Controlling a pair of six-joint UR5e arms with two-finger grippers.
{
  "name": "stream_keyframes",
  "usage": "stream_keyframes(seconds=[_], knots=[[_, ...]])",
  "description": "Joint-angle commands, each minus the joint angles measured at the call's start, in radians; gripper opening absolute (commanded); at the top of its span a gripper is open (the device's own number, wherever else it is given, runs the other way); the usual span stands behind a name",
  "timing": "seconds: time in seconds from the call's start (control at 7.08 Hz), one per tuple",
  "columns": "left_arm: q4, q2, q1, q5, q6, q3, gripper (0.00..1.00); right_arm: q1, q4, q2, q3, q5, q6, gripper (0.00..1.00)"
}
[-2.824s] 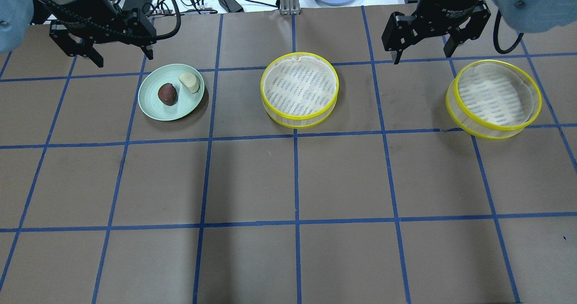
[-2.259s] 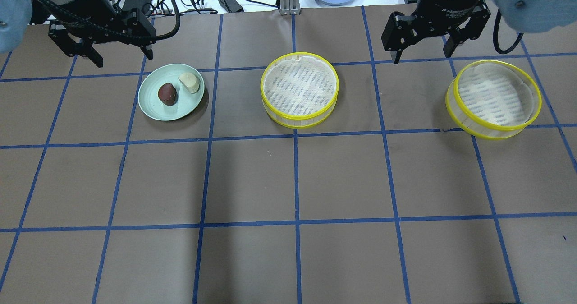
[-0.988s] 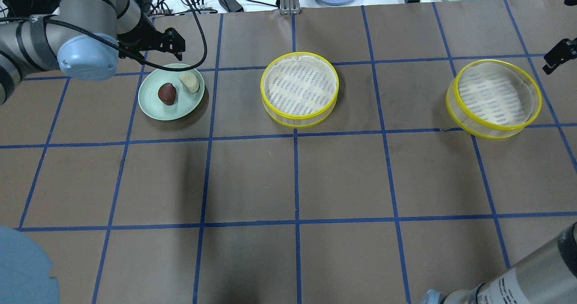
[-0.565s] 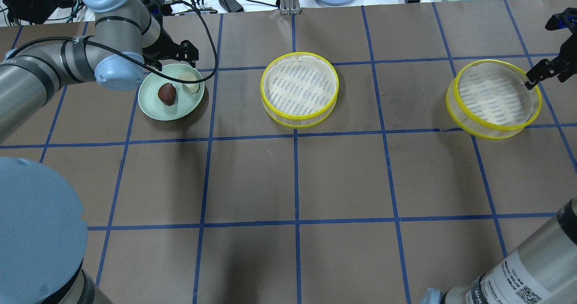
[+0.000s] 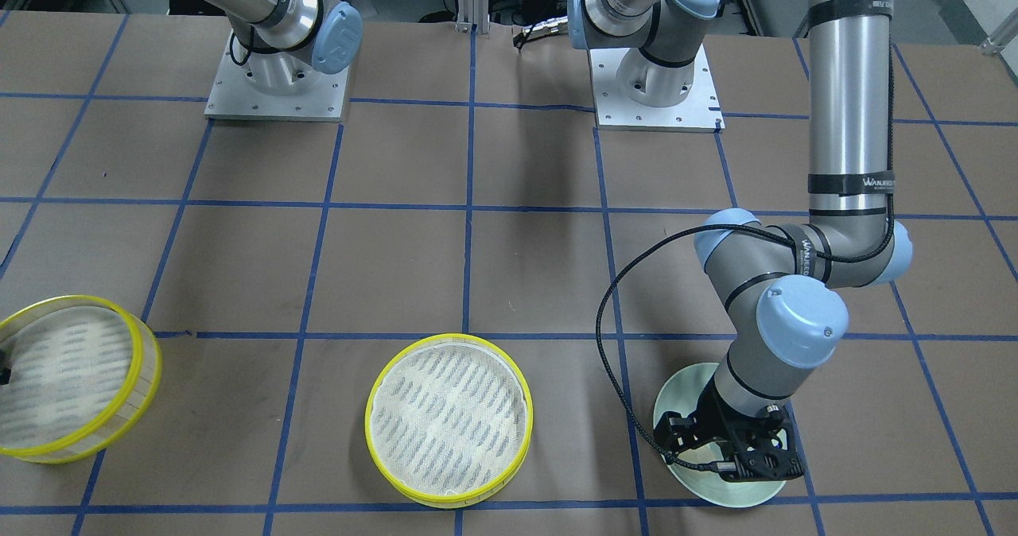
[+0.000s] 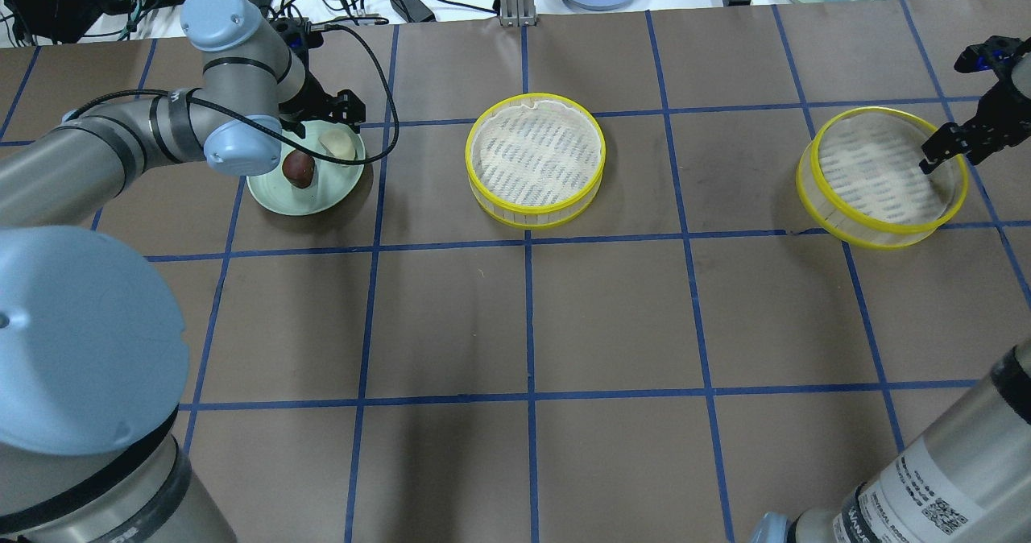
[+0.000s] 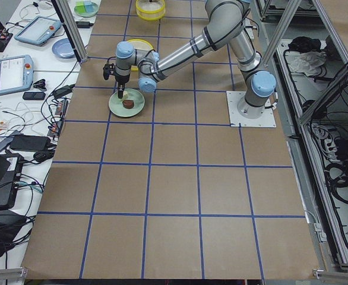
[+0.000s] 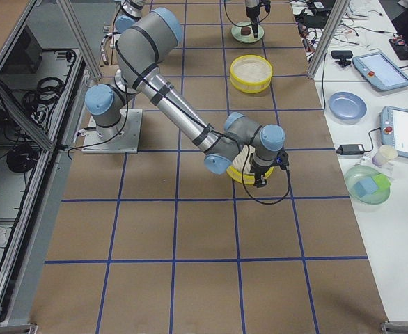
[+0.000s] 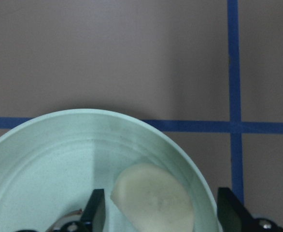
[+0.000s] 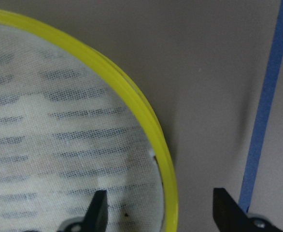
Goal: Stack buns with steamer
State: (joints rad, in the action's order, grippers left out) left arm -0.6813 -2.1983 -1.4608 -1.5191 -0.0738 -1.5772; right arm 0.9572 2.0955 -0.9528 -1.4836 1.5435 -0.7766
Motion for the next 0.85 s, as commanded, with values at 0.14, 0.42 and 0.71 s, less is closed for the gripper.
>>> stream_keyframes(seconds=[0.14, 0.42, 0.71], knots=[[0.008, -0.009, 0.002, -0.003, -0.017, 0.006, 0.02, 0.0, 0.006, -0.004, -0.001, 0.001, -0.006, 0.0], [0.006, 0.002, 0.019, 0.002, -0.017, 0.014, 0.0, 0.0, 0.002, -0.015, 0.006, 0.001, 0.002, 0.0], [0.0, 0.047, 0.013, 0.001, 0.023, 0.032, 0.0, 0.009, -0.032, -0.078, 0.006, 0.003, 0.011, 0.0]])
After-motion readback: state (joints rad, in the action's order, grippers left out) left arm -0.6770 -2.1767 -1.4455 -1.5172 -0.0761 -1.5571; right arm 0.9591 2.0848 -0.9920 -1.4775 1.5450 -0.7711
